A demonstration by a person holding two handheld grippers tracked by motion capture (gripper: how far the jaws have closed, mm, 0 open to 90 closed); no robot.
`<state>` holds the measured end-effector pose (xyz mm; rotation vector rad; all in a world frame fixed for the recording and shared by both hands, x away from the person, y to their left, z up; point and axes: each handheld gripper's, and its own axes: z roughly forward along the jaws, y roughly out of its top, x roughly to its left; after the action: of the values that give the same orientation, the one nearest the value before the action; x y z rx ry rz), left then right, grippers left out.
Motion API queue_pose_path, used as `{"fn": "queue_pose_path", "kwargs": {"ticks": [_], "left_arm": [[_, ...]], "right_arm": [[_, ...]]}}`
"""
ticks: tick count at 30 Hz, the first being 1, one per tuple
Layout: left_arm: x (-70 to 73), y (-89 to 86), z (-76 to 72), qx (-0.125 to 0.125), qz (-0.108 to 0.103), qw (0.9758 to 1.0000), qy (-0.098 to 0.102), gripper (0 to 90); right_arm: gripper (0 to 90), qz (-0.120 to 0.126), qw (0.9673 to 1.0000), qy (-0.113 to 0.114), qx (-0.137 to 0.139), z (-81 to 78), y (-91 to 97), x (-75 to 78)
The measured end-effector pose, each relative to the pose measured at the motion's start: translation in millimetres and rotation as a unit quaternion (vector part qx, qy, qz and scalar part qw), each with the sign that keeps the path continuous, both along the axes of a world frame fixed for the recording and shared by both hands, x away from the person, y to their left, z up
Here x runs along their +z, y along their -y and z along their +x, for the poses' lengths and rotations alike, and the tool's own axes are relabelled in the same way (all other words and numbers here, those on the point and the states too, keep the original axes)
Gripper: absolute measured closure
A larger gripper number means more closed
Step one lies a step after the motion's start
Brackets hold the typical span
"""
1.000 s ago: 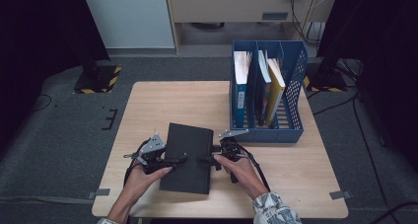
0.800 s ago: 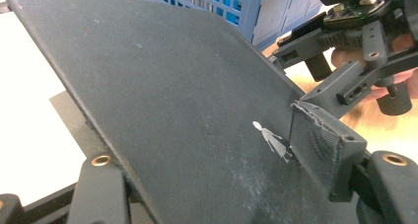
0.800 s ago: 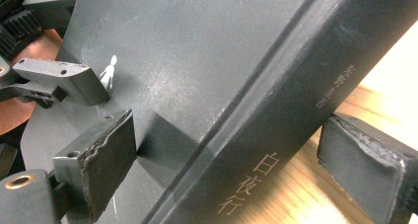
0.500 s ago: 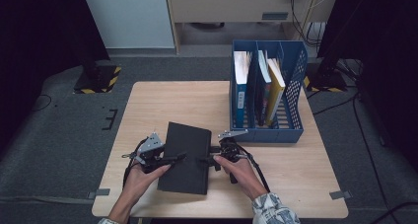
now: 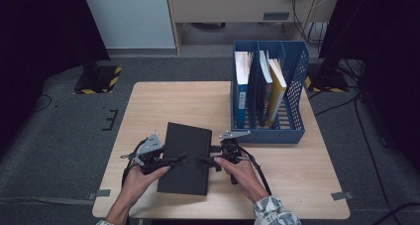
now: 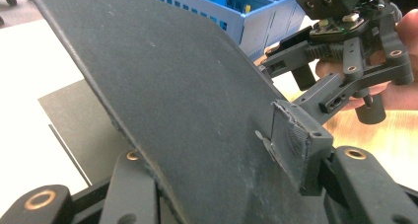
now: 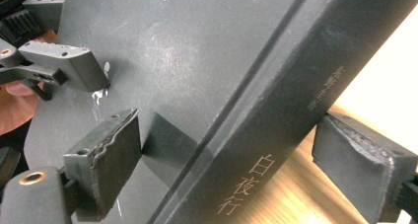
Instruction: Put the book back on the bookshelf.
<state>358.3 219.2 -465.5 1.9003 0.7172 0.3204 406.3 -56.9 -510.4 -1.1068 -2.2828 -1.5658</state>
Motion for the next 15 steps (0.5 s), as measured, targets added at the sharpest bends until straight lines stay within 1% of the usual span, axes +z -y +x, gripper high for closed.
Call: {"fn": "queue_pose_path", "kwargs": {"ticks": [2,6,7,9,10,13,15], "left_arm": [[1.2,0.9,0.9,-0.001,0.000,1.0000,0.003,50.2],[4.1,4.3,4.6,-0.008,-0.008,0.9999,0.007,51.4],[5.8,5.3,5.4,-0.011,-0.013,0.9998,0.009,53.3],[6.9,5.6,5.7,-0.014,-0.017,0.9997,0.012,54.4],[8.0,6.1,6.0,-0.015,-0.022,0.9995,0.016,56.8],[9.0,6.0,6.1,-0.018,-0.024,0.9994,0.019,58.5],[10.5,6.8,5.7,-0.020,-0.021,0.9993,0.025,59.7]], "right_arm": [[12.2,-0.004,1.0000,0.004,0.000,0.9,0.2,2.5],[14.2,-0.006,0.9999,0.013,-0.002,3.7,0.7,9.5],[15.3,-0.009,0.9998,0.020,-0.003,5.8,0.6,14.8],[15.8,-0.009,0.9997,0.024,-0.004,6.4,0.6,16.3],[17.1,-0.008,0.9995,0.029,-0.007,7.3,0.9,20.9],[17.4,-0.010,0.9994,0.033,-0.008,7.9,0.8,23.7],[17.8,-0.012,0.9992,0.037,-0.010,7.8,1.1,25.9]]}}
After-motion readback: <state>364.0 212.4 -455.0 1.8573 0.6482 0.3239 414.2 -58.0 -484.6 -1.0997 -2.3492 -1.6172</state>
